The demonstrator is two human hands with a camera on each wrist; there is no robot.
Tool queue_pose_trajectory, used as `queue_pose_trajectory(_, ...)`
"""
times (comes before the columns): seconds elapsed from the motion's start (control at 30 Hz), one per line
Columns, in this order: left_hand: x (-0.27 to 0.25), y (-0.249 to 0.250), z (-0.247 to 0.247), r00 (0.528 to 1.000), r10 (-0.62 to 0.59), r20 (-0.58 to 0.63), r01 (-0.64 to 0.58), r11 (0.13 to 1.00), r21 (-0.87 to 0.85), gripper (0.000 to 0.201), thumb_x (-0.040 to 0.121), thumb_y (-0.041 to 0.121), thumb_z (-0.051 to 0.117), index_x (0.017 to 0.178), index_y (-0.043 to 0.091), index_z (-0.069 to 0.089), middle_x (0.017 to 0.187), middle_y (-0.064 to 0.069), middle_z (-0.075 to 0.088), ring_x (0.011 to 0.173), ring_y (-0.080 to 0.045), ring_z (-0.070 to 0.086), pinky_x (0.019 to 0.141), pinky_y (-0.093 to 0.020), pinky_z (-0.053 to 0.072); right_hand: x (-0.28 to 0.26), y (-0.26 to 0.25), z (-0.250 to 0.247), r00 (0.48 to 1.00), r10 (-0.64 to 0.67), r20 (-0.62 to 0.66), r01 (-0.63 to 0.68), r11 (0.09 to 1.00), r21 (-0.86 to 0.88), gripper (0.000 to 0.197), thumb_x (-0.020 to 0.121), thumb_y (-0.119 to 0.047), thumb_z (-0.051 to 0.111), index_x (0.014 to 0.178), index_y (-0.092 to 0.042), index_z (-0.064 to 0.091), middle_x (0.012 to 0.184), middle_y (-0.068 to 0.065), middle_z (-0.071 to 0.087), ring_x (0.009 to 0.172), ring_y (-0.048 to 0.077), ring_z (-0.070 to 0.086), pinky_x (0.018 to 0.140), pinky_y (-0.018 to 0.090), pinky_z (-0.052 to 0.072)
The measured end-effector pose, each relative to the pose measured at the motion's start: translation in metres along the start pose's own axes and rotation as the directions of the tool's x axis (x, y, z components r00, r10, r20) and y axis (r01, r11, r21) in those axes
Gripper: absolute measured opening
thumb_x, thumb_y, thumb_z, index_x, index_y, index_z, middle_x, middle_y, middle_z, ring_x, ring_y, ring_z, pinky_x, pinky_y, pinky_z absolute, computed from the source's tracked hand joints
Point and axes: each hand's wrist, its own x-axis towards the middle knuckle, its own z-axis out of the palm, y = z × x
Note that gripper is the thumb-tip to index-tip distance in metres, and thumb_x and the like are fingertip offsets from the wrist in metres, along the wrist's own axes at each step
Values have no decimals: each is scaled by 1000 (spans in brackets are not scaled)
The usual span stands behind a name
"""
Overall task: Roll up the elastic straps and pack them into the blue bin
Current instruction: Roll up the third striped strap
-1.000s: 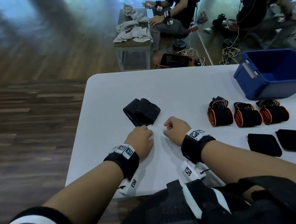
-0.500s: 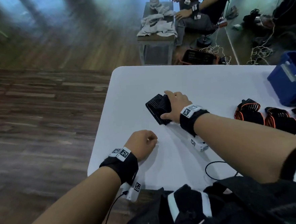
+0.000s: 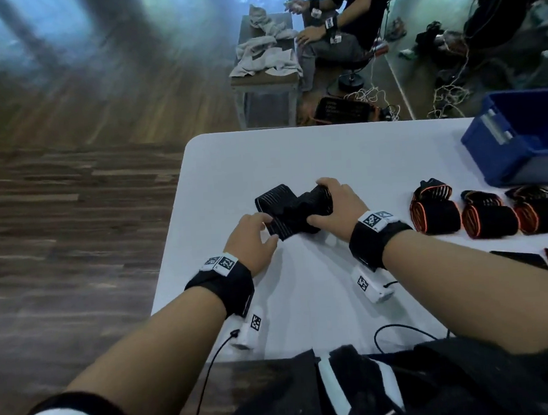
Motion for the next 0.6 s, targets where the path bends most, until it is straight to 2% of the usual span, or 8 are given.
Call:
queue_pose_trajectory(0.1, 20, 12, 16, 999, -41, 31, 39, 997, 59, 47, 89, 33, 66, 134, 24, 52, 128, -8, 49, 110, -28, 58, 100, -40, 48, -20, 23, -6, 999, 46, 2, -46, 999, 28, 87, 72, -45, 78, 144, -39, 30, 132, 8, 45, 114, 27, 56, 101, 40, 48)
queue_pose_trajectory(0.2, 30, 24, 29, 991, -129, 18, 125, 981, 146, 57, 86, 42, 68, 136, 22, 47, 131, -10, 45, 117, -34, 52, 98, -43, 47, -40, 45, -8, 995, 99, 10, -99, 995, 12, 84, 74, -46, 78, 143, -40, 30, 130, 7, 44, 108, 26, 57, 99, 37, 49)
queue_pose_trajectory(0.33, 38, 38, 43, 965, -258, -57, 264, 944, 197, 77, 75, 44, 81, 132, 17, 36, 126, -14, 40, 109, -38, 50, 81, -43, 46, -59, 65, -10, 987, 156, -21, -156, 987, 37, 77, 74, -47, 75, 138, -43, 33, 126, 4, 42, 99, 24, 60, 97, 36, 49)
queue_pose_trajectory(0.4, 42, 39, 47, 947, -312, -74, 319, 939, 131, 82, 72, 40, 83, 133, 21, 32, 126, -14, 38, 105, -39, 54, 76, -42, 47, -65, 71, -11, 984, 176, -34, -174, 983, 57, 75, 74, -48, 75, 137, -44, 34, 124, 2, 42, 100, 24, 59, 98, 36, 49)
queue_pose_trajectory(0.47, 48, 36, 46, 939, -338, -60, 340, 940, 28, 82, 73, 36, 82, 136, 24, 30, 126, -14, 41, 100, -40, 59, 76, -43, 51, -69, 75, -13, 981, 188, -41, -185, 980, 70, 76, 74, -49, 75, 137, -44, 34, 125, 3, 43, 104, 24, 57, 100, 37, 48)
queue_pose_trajectory(0.6, 55, 30, 42, 931, -360, -51, 355, 930, -91, 84, 72, 39, 77, 141, 24, 30, 116, -11, 56, 92, -34, 63, 77, -41, 53, -74, 80, -17, 977, 207, -43, -203, 976, 73, 77, 74, -50, 75, 139, -42, 34, 127, 3, 44, 108, 25, 57, 101, 38, 48)
